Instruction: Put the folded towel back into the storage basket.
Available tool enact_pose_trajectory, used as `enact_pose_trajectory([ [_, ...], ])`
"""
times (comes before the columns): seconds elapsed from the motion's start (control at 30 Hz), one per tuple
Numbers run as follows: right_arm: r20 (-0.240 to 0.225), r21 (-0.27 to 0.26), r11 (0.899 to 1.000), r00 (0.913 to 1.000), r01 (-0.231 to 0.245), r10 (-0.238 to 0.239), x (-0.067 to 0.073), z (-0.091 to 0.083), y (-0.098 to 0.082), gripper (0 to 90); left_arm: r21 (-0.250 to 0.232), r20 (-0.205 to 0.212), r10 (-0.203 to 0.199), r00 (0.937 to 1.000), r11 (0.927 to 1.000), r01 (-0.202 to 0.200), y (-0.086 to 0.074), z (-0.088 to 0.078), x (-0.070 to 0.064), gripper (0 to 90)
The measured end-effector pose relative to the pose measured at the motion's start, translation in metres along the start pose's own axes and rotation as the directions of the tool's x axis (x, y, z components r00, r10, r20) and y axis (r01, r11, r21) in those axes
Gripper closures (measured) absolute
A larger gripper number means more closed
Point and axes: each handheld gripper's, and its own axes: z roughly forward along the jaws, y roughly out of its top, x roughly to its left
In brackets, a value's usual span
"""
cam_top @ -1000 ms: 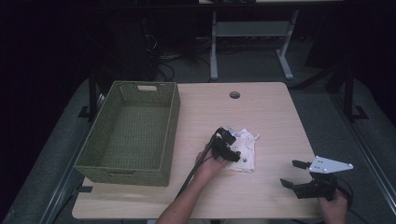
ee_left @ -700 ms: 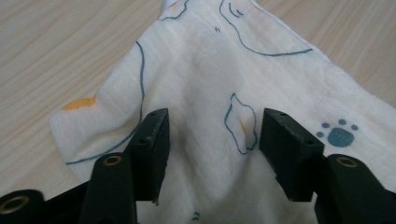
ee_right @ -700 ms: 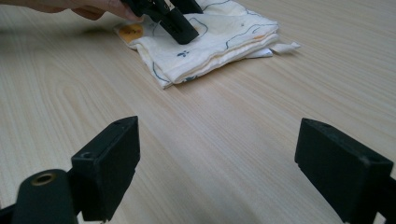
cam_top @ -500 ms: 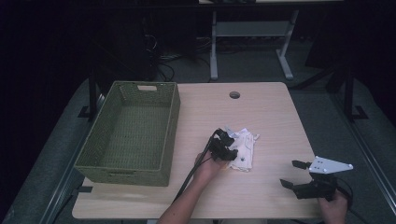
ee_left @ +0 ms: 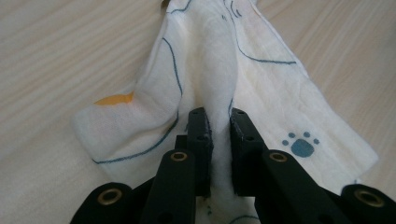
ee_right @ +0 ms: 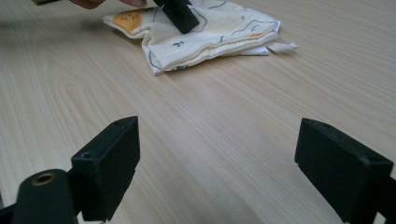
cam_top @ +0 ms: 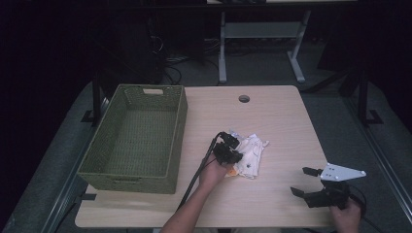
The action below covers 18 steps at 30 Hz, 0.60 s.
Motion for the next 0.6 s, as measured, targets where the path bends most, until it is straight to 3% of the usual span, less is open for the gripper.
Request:
enact_pose_trajectory([
  [0.1,-0.005,-0.011,1.0,1.0,-0.006,0.006,0.0,-0.001,0.0,13.5,0.006,0.014,0.003,0.9999,1.0,-0.003,-0.001,-0.003,0.003,81.2],
  [0.33,-0.029,-0.042,0.999,0.9993,-0.027,0.026,0.0,-0.003,0.0,13.5,-0.041,0.072,-0.029,0.997,0.9986,0.032,-0.002,-0.019,0.002,81.5],
  [0.37,-0.027,-0.043,0.999,0.9992,-0.032,0.031,0.001,-0.003,0.0,13.5,-0.056,0.099,-0.031,0.9947,0.9978,0.036,-0.002,-0.026,0.001,81.5],
  [0.47,-0.031,-0.052,0.998,0.9987,-0.041,0.039,0.0,-0.004,0.0,13.5,-0.071,0.116,-0.032,0.9927,0.9967,0.041,-0.002,-0.035,-0.001,81.4],
  [0.53,-0.027,-0.054,0.998,0.9989,-0.039,0.038,0.0,-0.004,0.0,13.5,-0.1,0.162,-0.069,0.9843,0.9912,0.086,-0.003,-0.047,-0.001,81.5],
  [0.6,-0.023,-0.055,0.998,0.9991,-0.038,0.037,0.0,-0.005,0.0,13.5,-0.11,0.179,-0.077,0.9808,0.9892,0.097,-0.003,-0.052,0.0,81.5],
])
